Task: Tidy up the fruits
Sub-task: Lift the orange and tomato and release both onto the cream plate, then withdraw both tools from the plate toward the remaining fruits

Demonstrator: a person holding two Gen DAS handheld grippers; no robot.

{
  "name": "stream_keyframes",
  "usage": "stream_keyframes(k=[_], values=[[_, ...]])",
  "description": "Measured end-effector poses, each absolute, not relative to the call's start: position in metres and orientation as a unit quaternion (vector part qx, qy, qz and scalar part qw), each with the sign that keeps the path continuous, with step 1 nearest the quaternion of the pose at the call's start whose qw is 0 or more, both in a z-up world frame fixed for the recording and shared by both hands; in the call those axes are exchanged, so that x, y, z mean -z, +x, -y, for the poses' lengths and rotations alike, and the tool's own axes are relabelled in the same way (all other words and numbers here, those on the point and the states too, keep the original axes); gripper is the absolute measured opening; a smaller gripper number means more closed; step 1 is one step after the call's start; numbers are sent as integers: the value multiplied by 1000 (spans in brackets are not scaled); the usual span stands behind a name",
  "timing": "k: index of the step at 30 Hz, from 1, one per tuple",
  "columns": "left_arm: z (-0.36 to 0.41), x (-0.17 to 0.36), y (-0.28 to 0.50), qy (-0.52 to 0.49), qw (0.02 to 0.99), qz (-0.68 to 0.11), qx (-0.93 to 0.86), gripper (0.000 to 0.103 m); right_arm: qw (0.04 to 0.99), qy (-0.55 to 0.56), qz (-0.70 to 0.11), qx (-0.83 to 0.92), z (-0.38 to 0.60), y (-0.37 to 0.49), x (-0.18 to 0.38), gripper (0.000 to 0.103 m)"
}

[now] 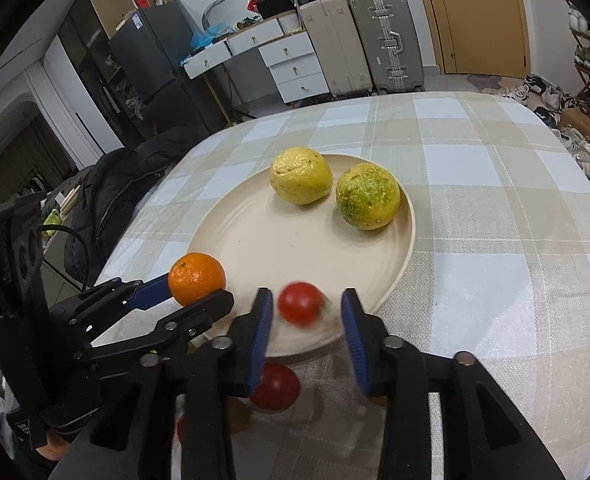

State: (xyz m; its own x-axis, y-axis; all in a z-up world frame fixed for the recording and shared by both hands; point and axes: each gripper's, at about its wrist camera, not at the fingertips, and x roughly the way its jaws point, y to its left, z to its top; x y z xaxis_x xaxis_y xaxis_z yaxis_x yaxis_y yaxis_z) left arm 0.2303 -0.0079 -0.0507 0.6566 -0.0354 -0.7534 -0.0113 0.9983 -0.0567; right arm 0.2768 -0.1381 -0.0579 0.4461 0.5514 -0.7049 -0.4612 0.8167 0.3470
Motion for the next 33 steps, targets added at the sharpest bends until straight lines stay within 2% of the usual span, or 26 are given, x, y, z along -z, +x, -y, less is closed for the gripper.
stream_keyframes(k=[1, 3, 4, 5, 7, 8, 15, 20, 22, 33], values=[[7, 49, 228, -31, 909, -415, 9, 43, 853, 51, -429, -294, 140, 275, 56, 48], [4, 44, 223, -41, 911, -410, 13, 56, 860, 43, -419, -287, 143, 269, 52, 52], [3, 42, 219, -43, 912, -407, 12, 71, 862, 39, -417, -285, 145, 265, 50, 59], [2, 38, 215, -41, 916, -400, 6, 79, 865, 35, -414, -283, 146, 262, 49, 65], [-1, 32, 206, -35, 921, -388, 2, 82, 871, 37, -400, -282, 152, 255, 44, 96], [-2, 29, 201, -35, 923, -383, 6, 82, 876, 38, -391, -279, 156, 251, 40, 99], [-12, 18, 169, -37, 927, -373, 7, 86, 884, 17, -374, -280, 166, 229, 29, 103], [-15, 17, 140, -38, 929, -367, 8, 99, 877, 14, -383, -290, 167, 223, 34, 103], [-18, 16, 129, -47, 931, -361, 7, 101, 876, 21, -384, -293, 170, 220, 35, 103], [-22, 23, 113, -48, 928, -370, 3, 102, 868, 26, -408, -282, 179, 227, 53, 103]])
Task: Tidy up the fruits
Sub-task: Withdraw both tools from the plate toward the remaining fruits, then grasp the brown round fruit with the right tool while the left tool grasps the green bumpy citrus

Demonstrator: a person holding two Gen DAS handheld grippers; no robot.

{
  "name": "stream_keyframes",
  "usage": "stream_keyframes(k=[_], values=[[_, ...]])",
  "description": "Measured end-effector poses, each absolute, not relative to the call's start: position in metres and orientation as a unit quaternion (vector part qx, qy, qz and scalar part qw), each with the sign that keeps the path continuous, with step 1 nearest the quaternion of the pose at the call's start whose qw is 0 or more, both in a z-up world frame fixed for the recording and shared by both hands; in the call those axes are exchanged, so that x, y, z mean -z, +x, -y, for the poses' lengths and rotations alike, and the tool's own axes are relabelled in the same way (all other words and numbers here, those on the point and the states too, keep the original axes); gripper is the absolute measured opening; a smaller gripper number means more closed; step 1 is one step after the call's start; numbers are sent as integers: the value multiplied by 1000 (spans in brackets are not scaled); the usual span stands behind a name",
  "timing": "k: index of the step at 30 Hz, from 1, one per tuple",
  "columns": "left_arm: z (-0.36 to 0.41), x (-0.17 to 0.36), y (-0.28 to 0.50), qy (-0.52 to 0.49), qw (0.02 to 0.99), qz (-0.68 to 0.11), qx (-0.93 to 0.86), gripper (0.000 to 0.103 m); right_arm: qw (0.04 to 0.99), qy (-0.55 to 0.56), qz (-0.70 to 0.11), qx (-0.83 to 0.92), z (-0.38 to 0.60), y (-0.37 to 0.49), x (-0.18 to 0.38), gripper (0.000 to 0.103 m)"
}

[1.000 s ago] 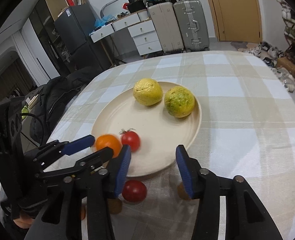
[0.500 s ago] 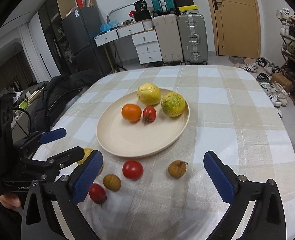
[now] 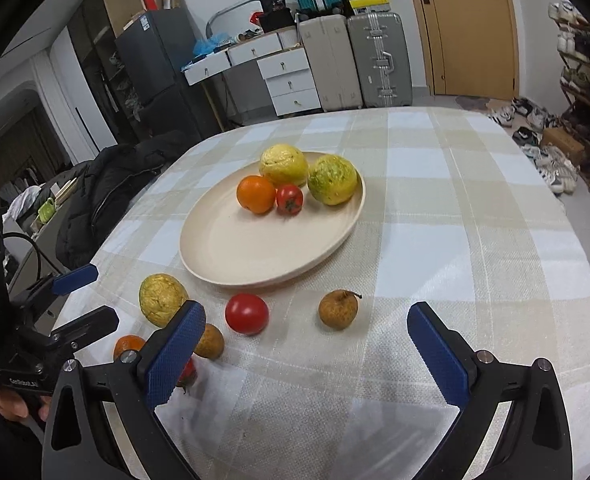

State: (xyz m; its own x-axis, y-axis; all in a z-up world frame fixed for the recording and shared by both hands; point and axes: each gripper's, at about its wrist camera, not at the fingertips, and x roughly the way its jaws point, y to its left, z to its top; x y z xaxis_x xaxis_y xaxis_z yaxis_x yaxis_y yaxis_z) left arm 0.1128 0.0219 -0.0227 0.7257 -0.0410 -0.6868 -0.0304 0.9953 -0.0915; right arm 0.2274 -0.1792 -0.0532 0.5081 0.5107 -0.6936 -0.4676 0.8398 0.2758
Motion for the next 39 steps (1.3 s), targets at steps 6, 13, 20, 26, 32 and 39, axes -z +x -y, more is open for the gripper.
stream_keyframes(k=[6, 13, 20, 26, 32, 39], values=[[-25, 26, 114, -60, 926, -373, 3, 102, 869, 6, -415, -270, 178, 230, 58, 103], [-25, 29, 117, -59, 924, -377, 4, 102, 864, 1, -444, -237, 182, 244, 75, 103], [-21, 35, 121, -54, 923, -382, 4, 102, 860, -39, -447, -242, 173, 242, 79, 85], [-20, 40, 124, -54, 920, -388, 7, 102, 853, -53, -457, -246, 168, 245, 85, 80], [-18, 40, 124, -54, 921, -386, 13, 102, 853, -82, -450, -251, 162, 244, 87, 77], [-17, 43, 125, -44, 921, -387, 8, 102, 855, -112, -442, -248, 149, 243, 88, 69]])
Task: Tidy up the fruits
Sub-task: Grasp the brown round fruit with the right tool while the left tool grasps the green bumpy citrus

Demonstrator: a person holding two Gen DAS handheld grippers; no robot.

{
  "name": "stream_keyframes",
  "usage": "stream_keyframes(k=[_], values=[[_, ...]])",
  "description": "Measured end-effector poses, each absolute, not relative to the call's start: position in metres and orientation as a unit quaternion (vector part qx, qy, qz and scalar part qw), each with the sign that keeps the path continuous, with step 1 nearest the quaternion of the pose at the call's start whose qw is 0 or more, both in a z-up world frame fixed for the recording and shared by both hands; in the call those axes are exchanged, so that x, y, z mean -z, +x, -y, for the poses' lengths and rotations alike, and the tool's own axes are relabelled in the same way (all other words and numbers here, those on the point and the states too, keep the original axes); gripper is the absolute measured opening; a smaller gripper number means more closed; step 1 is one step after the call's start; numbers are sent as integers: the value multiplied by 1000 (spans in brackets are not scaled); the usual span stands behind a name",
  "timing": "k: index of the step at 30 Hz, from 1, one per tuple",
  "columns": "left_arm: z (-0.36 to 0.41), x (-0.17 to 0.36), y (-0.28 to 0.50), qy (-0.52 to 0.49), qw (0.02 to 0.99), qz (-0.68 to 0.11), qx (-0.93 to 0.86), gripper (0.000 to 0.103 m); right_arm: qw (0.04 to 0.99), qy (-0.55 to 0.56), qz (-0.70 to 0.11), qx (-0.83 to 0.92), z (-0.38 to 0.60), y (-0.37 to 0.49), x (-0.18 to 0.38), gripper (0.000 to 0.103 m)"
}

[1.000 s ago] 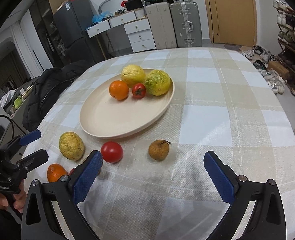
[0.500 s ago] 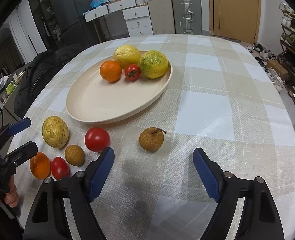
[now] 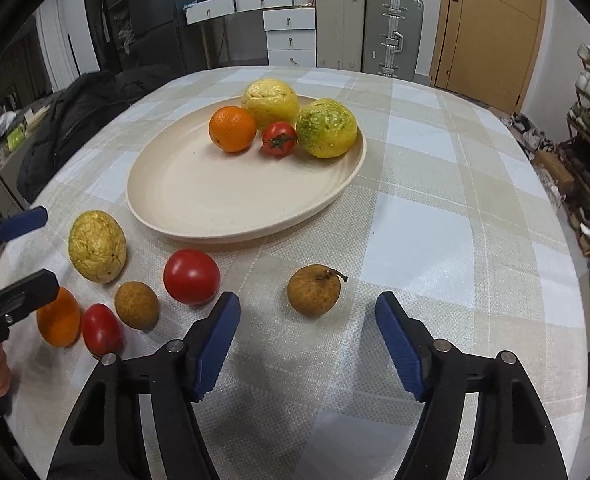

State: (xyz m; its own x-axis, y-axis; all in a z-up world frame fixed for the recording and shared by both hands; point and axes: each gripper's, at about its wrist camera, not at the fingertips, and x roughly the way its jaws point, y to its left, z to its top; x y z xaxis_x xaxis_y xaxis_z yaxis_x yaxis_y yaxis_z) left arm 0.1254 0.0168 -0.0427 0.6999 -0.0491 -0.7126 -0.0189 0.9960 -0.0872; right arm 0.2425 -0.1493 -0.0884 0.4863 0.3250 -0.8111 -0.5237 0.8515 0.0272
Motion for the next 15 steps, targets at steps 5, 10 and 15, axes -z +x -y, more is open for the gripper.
stream_keyframes(k=[5, 10, 15], values=[[-18, 43, 125, -47, 920, -388, 12, 102, 861, -107, -438, -236, 152, 245, 87, 48], [-17, 43, 125, -45, 921, -387, 12, 102, 863, -106, -433, -237, 152, 244, 85, 27], [-15, 44, 124, -39, 922, -385, 9, 102, 863, -103, -428, -246, 153, 242, 85, 25]])
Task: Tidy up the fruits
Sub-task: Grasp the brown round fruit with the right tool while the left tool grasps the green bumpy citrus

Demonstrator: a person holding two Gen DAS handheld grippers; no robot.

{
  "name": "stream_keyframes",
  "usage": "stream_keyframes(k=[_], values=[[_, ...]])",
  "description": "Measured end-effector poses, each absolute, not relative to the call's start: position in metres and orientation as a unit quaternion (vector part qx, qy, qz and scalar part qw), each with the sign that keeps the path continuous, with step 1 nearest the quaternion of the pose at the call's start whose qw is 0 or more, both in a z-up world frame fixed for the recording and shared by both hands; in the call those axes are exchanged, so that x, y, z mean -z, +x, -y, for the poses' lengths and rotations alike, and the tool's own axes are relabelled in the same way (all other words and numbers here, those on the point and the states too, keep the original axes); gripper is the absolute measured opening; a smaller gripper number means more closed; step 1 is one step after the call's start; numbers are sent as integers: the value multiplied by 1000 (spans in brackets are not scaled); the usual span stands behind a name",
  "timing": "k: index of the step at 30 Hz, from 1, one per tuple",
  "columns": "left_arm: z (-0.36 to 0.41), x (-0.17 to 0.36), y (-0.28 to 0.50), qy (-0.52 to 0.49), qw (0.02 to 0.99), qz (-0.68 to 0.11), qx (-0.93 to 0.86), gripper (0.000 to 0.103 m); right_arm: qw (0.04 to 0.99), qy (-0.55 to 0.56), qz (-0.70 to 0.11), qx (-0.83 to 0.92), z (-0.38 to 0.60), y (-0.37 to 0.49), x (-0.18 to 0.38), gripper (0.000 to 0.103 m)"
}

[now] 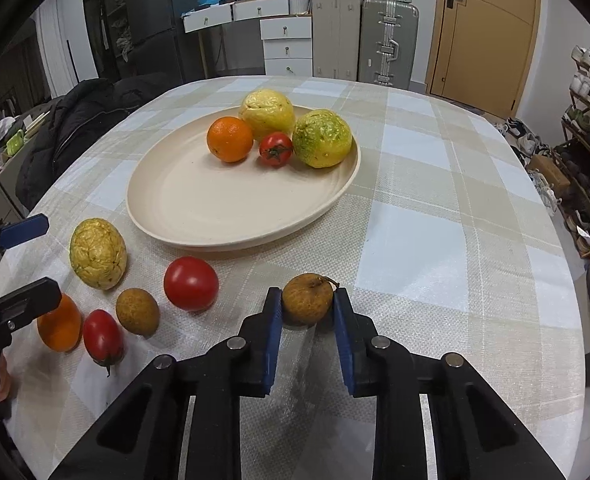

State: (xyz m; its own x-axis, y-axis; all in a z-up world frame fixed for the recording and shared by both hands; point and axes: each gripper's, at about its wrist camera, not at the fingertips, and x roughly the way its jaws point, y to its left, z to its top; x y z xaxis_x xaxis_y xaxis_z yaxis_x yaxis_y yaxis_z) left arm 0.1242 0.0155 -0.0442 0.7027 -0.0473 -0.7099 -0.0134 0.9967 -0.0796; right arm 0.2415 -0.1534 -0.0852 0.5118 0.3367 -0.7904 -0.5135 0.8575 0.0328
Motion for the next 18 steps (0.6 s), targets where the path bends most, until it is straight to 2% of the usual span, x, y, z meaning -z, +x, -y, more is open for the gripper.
stream_keyframes(k=[18], values=[[-15, 55, 137, -48, 914, -403, -3, 99, 866, -78, -407, -281, 160, 215, 69, 25]])
